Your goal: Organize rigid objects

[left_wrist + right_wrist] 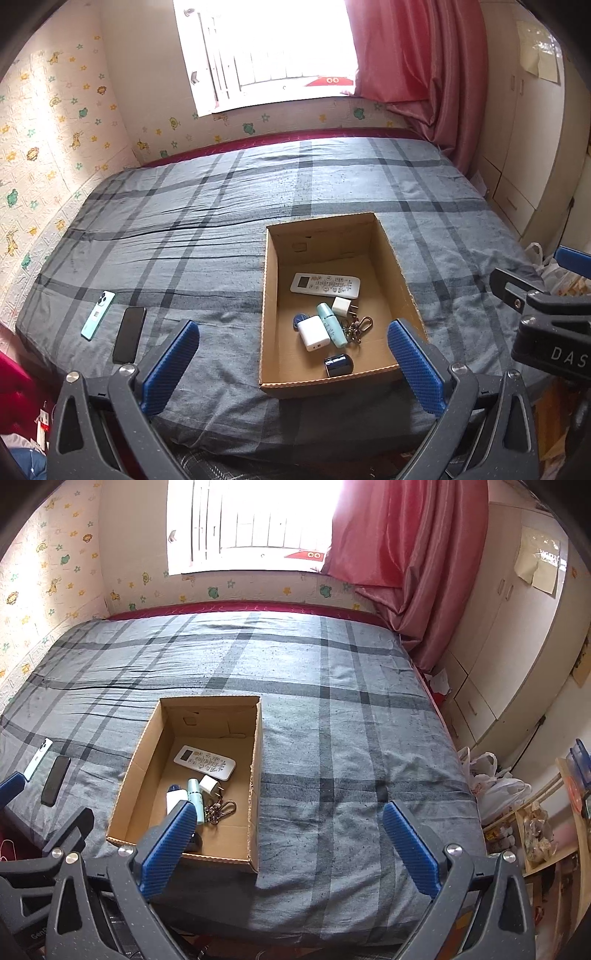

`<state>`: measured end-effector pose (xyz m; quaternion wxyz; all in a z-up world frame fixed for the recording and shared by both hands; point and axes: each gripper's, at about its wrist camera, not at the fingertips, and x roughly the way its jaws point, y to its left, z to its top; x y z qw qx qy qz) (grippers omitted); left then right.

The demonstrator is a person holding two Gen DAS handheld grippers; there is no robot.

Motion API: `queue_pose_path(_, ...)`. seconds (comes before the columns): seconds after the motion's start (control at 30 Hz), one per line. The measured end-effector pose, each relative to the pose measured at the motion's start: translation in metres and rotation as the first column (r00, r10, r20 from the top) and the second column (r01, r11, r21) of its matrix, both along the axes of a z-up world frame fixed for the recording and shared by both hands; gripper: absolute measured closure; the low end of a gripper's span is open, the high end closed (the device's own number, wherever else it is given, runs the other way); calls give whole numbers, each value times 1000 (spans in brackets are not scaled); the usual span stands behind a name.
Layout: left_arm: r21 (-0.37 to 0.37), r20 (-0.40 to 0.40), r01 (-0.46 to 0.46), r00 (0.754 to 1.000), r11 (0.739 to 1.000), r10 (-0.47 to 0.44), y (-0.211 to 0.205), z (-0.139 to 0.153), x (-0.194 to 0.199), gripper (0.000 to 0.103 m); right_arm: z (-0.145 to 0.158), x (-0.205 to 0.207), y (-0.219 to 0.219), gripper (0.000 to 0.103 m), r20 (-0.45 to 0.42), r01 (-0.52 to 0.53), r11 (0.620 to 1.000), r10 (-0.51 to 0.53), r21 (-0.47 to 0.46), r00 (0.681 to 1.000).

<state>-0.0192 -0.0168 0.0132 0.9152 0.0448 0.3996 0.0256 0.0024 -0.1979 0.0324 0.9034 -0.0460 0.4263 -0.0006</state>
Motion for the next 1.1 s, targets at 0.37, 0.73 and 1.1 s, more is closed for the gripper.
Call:
queue_pose_path(0.37, 17, 17, 3, 1000, 1000, -4, -2, 3, -3, 0, 1, -2, -4, 0, -2, 3, 1000, -3, 21, 1000)
queue_pose_path(0.73, 13, 0, 12, 1000, 1000, -12, -6, -1, -3, 0, -3, -3, -8, 0, -13, 15, 1000, -14, 28, 1000)
queue_pose_path(1.1, 14, -57, 43, 997, 999, -42, -16, -22, 0, 0, -23, -1, -12, 0, -62, 29, 999, -26, 41, 998)
